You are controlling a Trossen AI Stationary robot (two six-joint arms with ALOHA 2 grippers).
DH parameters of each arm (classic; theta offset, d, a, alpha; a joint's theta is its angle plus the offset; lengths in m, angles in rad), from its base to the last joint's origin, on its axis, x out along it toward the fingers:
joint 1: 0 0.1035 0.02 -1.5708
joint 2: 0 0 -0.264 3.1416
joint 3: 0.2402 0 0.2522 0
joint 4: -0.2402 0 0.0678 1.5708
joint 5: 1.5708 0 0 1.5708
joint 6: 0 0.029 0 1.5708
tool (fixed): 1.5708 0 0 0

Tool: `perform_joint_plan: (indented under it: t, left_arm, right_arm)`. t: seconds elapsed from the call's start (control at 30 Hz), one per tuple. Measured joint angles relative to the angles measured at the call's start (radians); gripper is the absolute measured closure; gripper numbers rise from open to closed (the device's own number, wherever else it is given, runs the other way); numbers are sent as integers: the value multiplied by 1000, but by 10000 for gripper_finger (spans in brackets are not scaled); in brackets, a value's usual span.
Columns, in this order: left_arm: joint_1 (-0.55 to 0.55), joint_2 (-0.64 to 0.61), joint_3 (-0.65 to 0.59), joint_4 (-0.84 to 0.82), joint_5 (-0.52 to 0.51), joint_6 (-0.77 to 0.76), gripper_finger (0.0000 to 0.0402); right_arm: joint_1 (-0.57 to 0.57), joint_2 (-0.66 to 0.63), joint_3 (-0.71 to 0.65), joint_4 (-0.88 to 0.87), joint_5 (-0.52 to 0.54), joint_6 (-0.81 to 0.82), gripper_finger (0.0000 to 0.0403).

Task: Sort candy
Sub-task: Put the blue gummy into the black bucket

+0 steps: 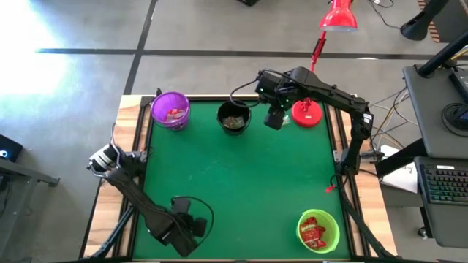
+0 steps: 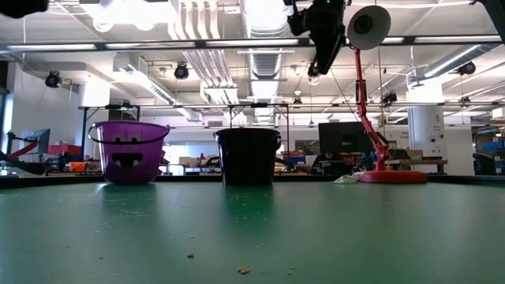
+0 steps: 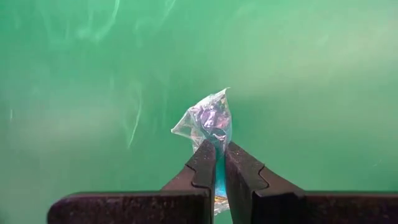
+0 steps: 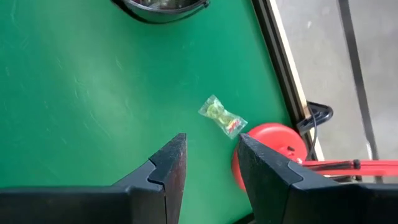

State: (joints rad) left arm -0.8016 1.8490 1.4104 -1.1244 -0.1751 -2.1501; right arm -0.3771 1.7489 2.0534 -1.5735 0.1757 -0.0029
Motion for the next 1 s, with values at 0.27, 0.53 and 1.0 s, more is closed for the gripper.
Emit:
perform_joint_plan:
  t: [0.27,0.53,1.0]
  left_arm:
    - [72,-130,0,-30,-243,207,400]
    - [221,-250,1,-142,-339,483,400]
    - [597,-420,1,-135,-377,1063,400]
  right_arm:
    - [15,-13,-3,2,-3,62,268]
    - [17,-13,-3,2,-3,125,268]
    - [17,-13,-3,2,7,228,268]
